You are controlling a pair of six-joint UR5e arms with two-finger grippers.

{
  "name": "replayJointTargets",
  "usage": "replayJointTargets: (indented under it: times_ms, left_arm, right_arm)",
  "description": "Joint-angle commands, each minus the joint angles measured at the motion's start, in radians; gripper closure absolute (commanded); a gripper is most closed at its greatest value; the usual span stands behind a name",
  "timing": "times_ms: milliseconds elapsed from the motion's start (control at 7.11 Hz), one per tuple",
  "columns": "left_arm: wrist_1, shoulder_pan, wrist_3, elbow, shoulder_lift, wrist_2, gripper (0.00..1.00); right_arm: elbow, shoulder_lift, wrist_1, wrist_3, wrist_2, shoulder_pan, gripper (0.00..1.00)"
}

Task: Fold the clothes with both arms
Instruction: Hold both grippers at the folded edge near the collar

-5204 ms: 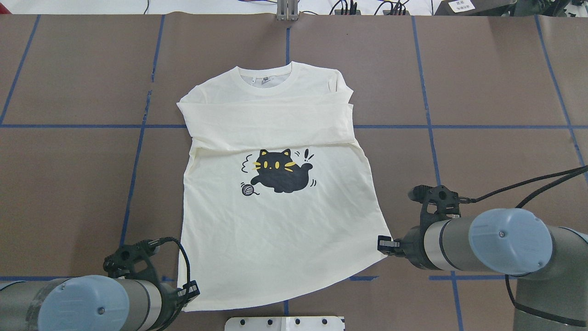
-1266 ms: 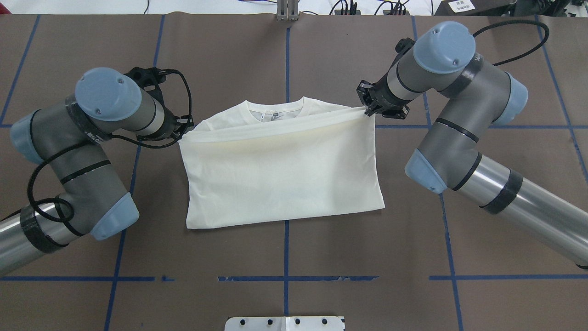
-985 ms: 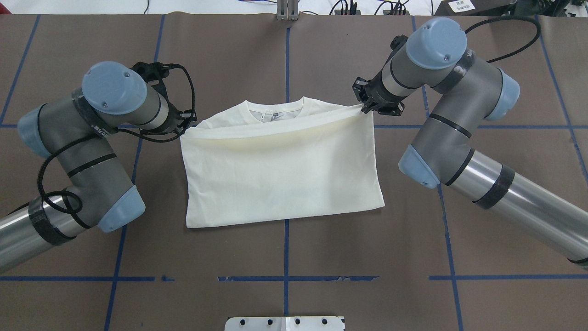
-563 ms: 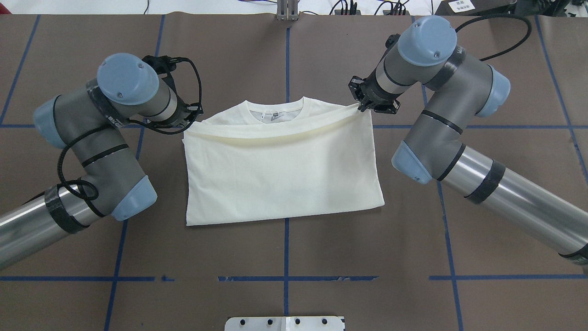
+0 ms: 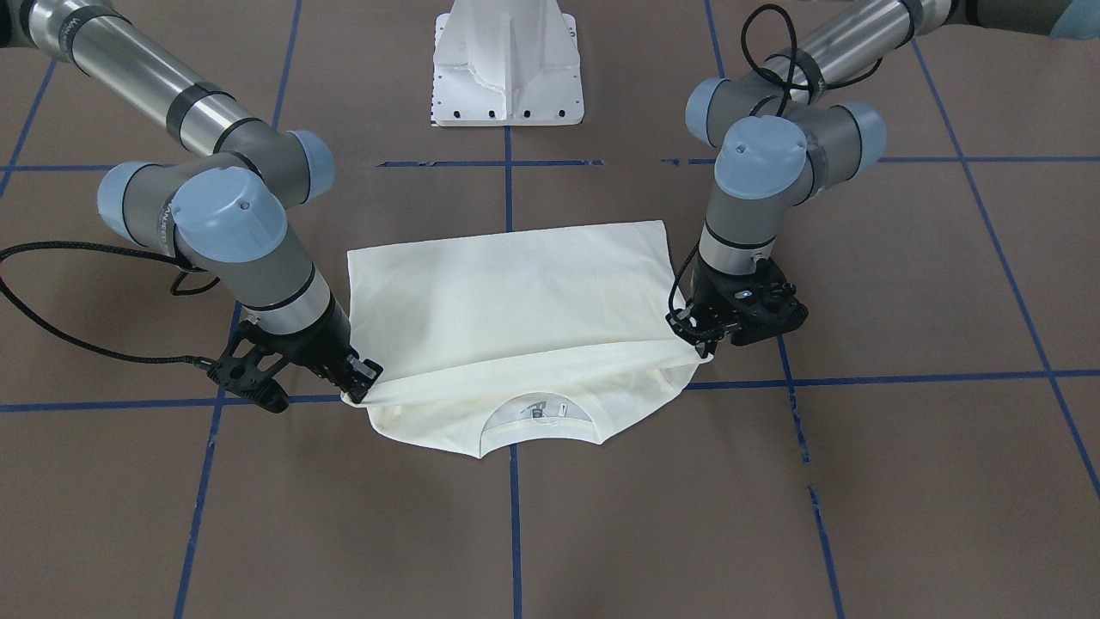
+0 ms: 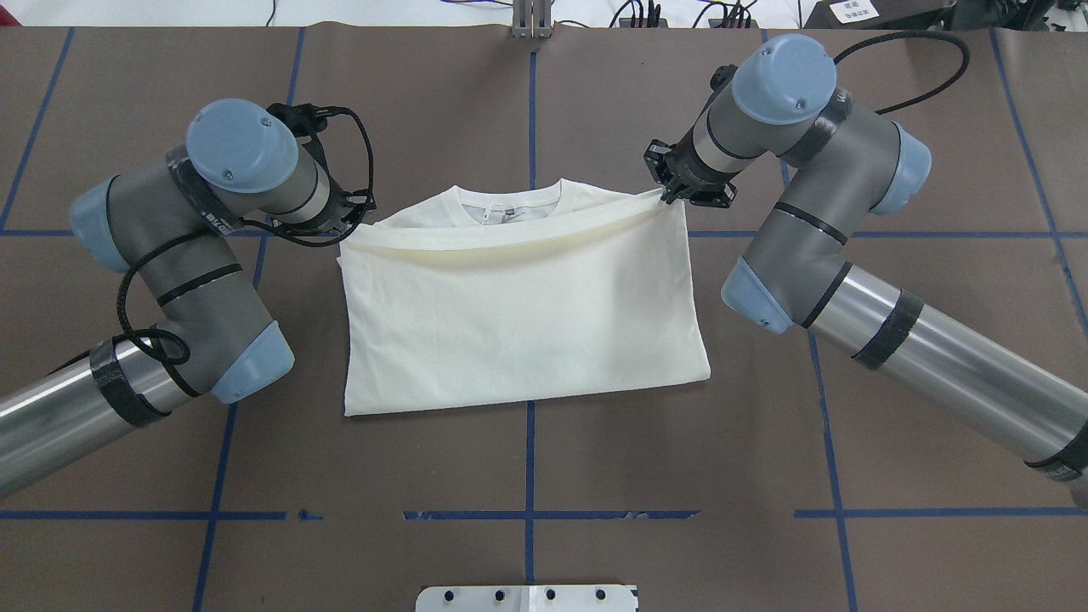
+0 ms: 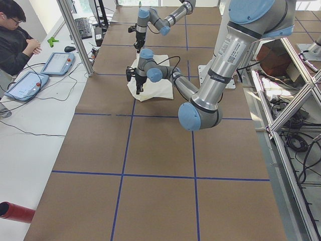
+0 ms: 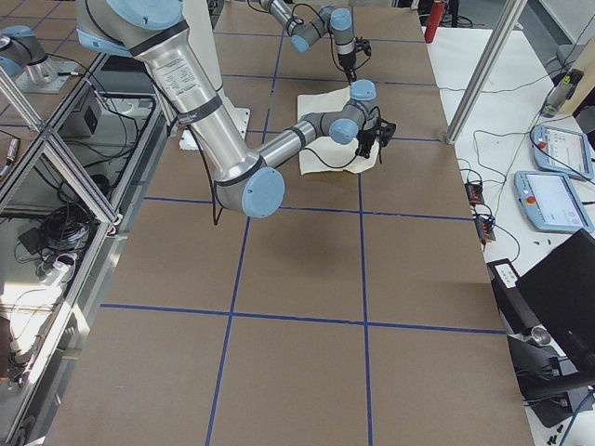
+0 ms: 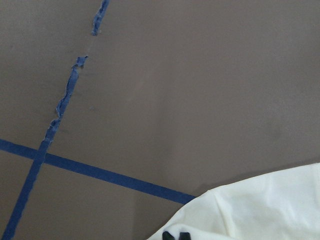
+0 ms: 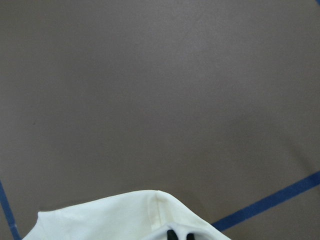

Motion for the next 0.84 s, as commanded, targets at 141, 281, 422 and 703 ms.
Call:
replayJointTargets:
  times_ms: [141,281,422,703]
  left_arm:
    - [-0.005,-0.001,0.000,0.003,-0.003,-0.001,1.00]
    - [-0.005,-0.001,0.000,0.004,-0.003,-0.001,1.00]
    - [-0.006,-0.001,0.000,0.004,-0.003,-0.001,1.00]
    - [-0.008,0.001,-0.008,0.004,-0.014,-0.001,0.59]
  right_arm:
    - [-0.010,0.004,0.012,0.000,0.002,0.002,1.00]
    - [-0.010,0.002,0.018,0.000,0.003,-0.001,1.00]
    - [-0.010,-0.002,0.047,0.000,0.002,-0.007,1.00]
    - [-0.012,-0.016,0.087,0.003,0.002,-0.007,0.78]
